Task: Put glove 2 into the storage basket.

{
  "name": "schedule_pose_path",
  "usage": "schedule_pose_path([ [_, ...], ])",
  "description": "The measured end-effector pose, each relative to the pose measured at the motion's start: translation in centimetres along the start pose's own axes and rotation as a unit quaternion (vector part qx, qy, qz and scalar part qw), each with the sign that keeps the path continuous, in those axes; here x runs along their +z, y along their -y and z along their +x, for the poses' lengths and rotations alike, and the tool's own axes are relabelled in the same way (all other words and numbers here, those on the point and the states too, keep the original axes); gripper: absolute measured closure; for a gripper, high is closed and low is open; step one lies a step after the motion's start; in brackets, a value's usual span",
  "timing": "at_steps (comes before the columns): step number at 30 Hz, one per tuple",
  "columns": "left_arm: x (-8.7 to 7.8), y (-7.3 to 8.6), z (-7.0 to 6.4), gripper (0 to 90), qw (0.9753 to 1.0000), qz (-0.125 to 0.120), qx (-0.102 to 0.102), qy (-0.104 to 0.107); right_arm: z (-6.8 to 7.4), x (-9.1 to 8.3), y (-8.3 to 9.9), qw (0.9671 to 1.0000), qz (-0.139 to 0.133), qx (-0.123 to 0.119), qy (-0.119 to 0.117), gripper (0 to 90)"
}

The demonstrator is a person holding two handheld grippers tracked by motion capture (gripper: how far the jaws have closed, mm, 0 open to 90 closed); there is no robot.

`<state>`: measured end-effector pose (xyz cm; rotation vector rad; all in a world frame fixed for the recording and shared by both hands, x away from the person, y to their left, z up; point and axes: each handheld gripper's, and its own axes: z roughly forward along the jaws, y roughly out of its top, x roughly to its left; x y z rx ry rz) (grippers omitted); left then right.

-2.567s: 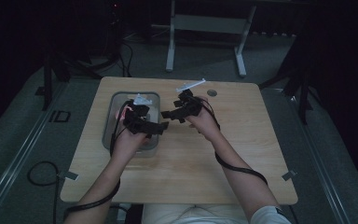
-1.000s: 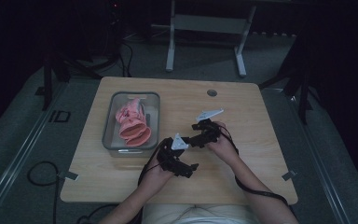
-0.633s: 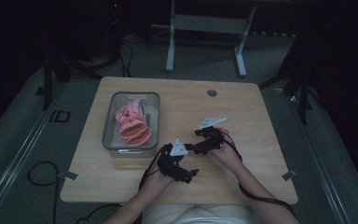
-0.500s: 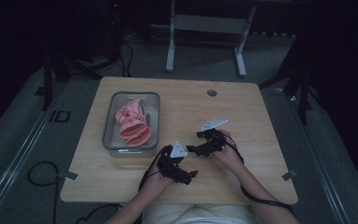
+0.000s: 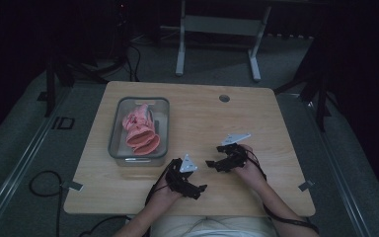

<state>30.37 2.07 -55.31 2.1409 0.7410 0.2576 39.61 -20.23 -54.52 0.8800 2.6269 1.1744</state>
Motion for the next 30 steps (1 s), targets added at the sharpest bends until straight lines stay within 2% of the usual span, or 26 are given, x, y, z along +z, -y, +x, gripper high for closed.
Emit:
schedule_pose_path([
  [7, 0.3, 0.3, 0.0, 1.0, 0.9999, 0.002, 0.009, -0.008, -0.5, -0.2, 1.4, 0.9999, -0.004, 0.013, 0.003, 15.7],
  [13, 0.3, 0.4, -0.1, 1.0, 0.9998, -0.002, 0.016, -0.012, -0.8, -0.2, 2.3, 0.9997, -0.006, 0.015, 0.017, 15.0],
  [15, 0.3, 0.4, -0.1, 1.0, 0.9996, 0.004, 0.015, -0.023, -0.9, -0.4, 2.4, 0.9997, -0.005, 0.016, 0.020, 14.8],
  [18, 0.2, 0.6, 0.1, 1.1, 0.9998, 0.000, 0.006, -0.018, -1.0, -0.4, 2.6, 0.9994, -0.013, 0.020, 0.024, 14.8],
  [23, 0.2, 0.7, 0.0, 1.1, 0.9997, -0.004, 0.009, -0.021, -1.1, -0.4, 2.6, 0.9990, -0.021, 0.020, 0.035, 14.5],
  [30, 0.2, 0.7, 0.0, 1.1, 0.9996, -0.001, 0.014, -0.024, -1.2, -0.4, 2.7, 0.9987, -0.024, 0.023, 0.039, 14.5],
])
